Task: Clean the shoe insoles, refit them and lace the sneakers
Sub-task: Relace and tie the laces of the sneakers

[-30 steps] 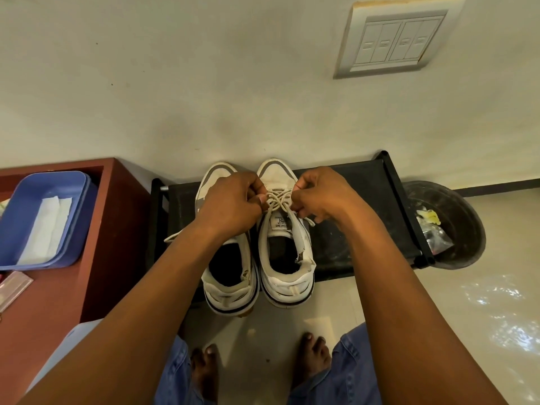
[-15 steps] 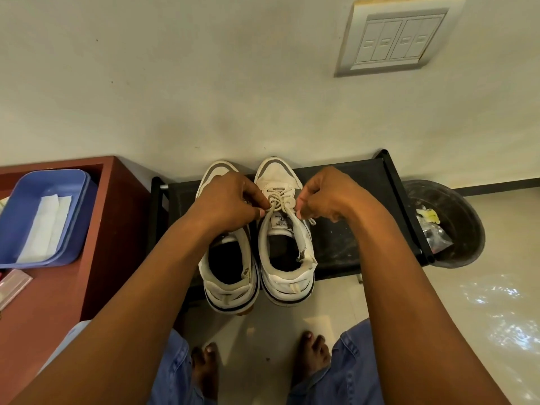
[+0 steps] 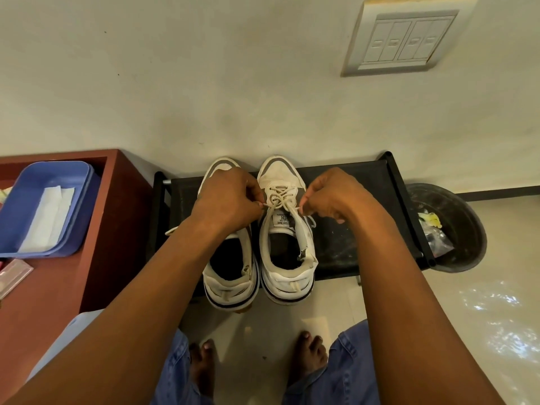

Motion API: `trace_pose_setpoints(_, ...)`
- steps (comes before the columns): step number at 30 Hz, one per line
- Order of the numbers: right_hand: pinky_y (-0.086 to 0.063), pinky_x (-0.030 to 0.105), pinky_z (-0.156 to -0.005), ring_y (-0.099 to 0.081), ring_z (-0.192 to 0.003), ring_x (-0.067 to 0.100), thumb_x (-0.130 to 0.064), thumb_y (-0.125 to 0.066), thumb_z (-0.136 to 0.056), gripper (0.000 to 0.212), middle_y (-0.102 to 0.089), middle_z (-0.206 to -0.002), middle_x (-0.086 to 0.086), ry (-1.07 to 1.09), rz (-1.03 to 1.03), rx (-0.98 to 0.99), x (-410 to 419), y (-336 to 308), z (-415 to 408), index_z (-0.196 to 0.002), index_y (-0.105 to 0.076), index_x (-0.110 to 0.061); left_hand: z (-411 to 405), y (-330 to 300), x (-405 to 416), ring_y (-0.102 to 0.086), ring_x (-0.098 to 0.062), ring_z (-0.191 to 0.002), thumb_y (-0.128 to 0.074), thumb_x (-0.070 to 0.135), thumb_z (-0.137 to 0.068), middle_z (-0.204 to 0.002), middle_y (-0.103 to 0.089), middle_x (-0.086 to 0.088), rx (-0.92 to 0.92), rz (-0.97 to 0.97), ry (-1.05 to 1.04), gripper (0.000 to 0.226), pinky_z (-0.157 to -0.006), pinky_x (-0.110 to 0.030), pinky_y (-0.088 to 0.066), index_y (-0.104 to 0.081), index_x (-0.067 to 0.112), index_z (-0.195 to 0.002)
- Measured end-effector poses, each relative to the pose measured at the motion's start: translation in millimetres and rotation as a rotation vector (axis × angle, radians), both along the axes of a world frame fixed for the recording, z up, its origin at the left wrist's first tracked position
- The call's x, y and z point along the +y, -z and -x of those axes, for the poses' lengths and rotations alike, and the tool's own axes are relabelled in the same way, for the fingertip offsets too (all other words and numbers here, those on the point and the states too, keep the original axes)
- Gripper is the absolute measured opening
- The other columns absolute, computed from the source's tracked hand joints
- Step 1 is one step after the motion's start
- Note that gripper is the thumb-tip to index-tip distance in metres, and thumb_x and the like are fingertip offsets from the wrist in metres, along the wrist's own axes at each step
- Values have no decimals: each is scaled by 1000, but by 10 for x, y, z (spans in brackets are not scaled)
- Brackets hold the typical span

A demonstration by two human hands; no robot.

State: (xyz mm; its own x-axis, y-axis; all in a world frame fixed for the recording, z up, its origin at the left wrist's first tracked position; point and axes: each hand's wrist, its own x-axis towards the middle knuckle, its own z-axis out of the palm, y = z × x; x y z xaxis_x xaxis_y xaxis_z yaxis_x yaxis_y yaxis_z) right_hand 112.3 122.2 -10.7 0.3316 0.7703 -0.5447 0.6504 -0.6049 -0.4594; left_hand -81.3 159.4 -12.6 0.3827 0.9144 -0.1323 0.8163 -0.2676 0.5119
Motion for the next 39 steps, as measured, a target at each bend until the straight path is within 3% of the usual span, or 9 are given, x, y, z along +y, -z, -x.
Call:
trace_pose_setpoints(4, -56, 35, -68, -60, -65, 22, -35, -80, -77, 21, -71, -87, 5, 54, -21, -46, -16, -22, -21, -92, -75, -20, 9, 26, -7, -69, -19, -79, -74, 18, -81, -83, -74, 2, 28, -69, -68, 9, -71, -31, -57, -79, 25, -83)
trace_pose_setpoints(8, -60, 38, -75, -66, -73, 24, -35, -76, -78, 22, -69, -86, 5, 146, -58, -93, -40, -62, -38, -92, -71, -19, 14, 24, -14, -67, -19, -76, -73, 16, -81, -83, -73, 1, 23, -125, -119, 10, -66, -28, -51, -80, 24, -84)
trace_pose_setpoints(17, -46, 31, -63, -63, -77, 21, -24, -66, -82, 19, -66, -92, 4, 217, -87, -154, -95, -111, -17, -99, -66, -16, -24, 41, -62, -55, -15, -72, -70, 14, -83, -82, -66, 1, -6, -173, -213, 10, -65, -26, -37, -78, 20, -82)
trace_pose_setpoints(22, -56, 36, -74, -66, -84, 25, -23, -65, -82, 23, -67, -97, 6, 203, -94, -143, -81, -85, 1, -104, -63, -16, -47, 23, -76, -55, -15, -76, -70, 16, -82, -88, -67, 0, -17, -162, -199, 7, -65, -27, -36, -74, 20, -86)
trace_pose_setpoints(24, -58, 37, -76, -68, -81, 25, -31, -67, -82, 24, -68, -92, 5, 234, -78, -164, -95, -80, -26, -99, -63, -16, -37, 5, -59, -55, -16, -70, -68, 18, -82, -79, -64, 2, -22, -189, -225, 6, -55, -24, -30, -70, 17, -76)
trace_pose_setpoints(26, -59, 34, -73, -68, -72, 19, -37, -69, -85, 26, -71, -82, 4, 300, -19, -39, -96, -91, -51, -91, -69, -11, -36, 8, -54, -53, -17, -56, -65, 27, -86, -60, -56, 2, -13, -198, -244, 31, -48, -25, -26, -58, 14, -59)
trace_pose_setpoints(28, -50, 24, -61, -59, -60, 13, -43, -69, -90, 35, -68, -71, 1, 317, 114, 149, -81, -137, -16, -81, -69, -10, -54, 25, -68, -53, -23, -54, -64, 43, -91, -53, -47, 0, 27, -146, -236, 47, -50, -27, -29, -48, 16, -55)
trace_pose_setpoints(33, -39, 22, -51, -48, -53, 9, -47, -67, -94, 40, -56, -61, -1, 236, 248, 251, -9, -104, 121, -70, -60, -15, -169, 61, -105, -64, -25, -67, -63, 66, -85, -61, -57, -1, 126, 2, -220, 54, -62, -32, -45, -63, 15, -69)
trace_pose_setpoints(39, -42, 26, -54, -58, -66, 12, -35, -74, -89, 24, -68, -82, 2, 235, 169, 195, 63, -42, 175, -80, -68, -14, -191, 28, -111, -69, -18, -63, -77, 48, -82, -59, -71, 2, -116, 192, -319, 32, -76, -40, -62, -76, 19, -68)
